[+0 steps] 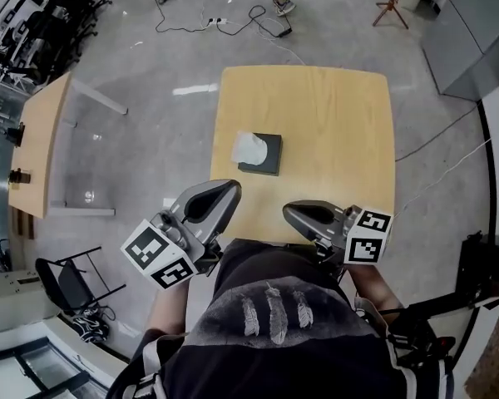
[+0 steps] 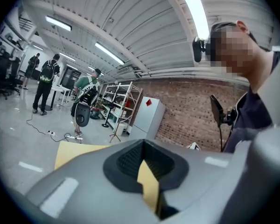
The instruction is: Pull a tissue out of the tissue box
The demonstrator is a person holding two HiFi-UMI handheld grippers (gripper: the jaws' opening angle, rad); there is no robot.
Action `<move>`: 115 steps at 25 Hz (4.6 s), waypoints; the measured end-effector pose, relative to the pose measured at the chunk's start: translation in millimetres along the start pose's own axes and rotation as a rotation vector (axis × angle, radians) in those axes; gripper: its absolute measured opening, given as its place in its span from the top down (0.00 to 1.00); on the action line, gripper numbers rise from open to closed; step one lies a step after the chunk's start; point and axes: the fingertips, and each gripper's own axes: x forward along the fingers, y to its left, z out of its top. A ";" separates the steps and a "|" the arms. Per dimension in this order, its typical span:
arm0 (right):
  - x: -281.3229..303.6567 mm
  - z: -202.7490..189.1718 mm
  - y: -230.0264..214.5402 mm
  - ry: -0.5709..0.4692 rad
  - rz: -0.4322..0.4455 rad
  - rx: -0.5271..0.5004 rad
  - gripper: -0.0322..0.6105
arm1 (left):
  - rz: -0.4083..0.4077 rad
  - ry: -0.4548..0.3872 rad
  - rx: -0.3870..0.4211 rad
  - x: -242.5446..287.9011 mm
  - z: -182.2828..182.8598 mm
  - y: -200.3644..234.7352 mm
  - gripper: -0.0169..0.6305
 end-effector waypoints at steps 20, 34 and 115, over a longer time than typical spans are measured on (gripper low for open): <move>64.3 -8.3 -47.7 0.104 -0.267 0.000 0.95 | 0.051 0.074 -0.044 24.5 -17.7 155.0 0.97; 84.9 -12.3 -52.3 0.149 -0.295 0.022 0.95 | 0.052 0.244 -0.103 46.7 -70.0 198.6 0.81; 31.2 -17.3 -61.4 -0.006 -0.352 0.074 0.95 | 0.127 0.490 -0.305 97.0 -169.9 237.2 0.97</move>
